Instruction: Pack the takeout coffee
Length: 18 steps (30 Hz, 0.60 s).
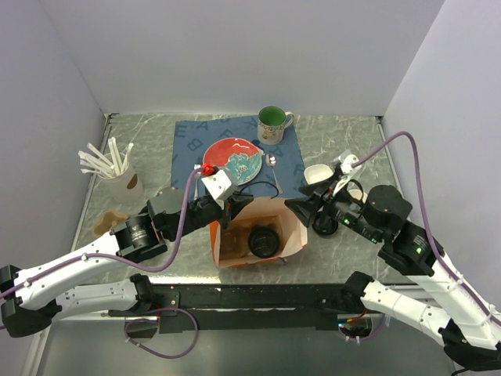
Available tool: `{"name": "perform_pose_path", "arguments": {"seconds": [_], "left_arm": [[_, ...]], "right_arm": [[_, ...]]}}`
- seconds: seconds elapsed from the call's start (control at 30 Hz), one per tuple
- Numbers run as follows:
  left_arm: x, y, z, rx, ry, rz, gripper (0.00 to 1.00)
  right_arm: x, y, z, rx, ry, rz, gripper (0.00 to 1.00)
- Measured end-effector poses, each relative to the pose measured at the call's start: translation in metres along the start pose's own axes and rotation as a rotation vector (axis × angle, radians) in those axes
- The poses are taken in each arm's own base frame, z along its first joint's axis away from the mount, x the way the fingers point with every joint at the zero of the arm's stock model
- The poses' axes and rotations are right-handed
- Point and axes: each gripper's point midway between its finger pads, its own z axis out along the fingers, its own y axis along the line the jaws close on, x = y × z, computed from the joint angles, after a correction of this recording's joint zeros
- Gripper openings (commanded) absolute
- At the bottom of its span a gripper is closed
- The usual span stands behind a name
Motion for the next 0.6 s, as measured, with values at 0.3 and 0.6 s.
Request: {"name": "perform_pose_path", "arguments": {"seconds": [0.3, 0.6], "left_arm": [[0.001, 0.012, 0.0, -0.069, -0.006, 0.104, 0.01], [-0.013, 0.021, 0.001, -0.139, -0.055, 0.225, 0.01]], "right_arm": [[-0.019, -0.022, -0.003, 0.137, -0.073, 0.01, 0.7], [0.005, -0.06, -0.009, 0.337, -0.055, 0.039, 0.72]]}}
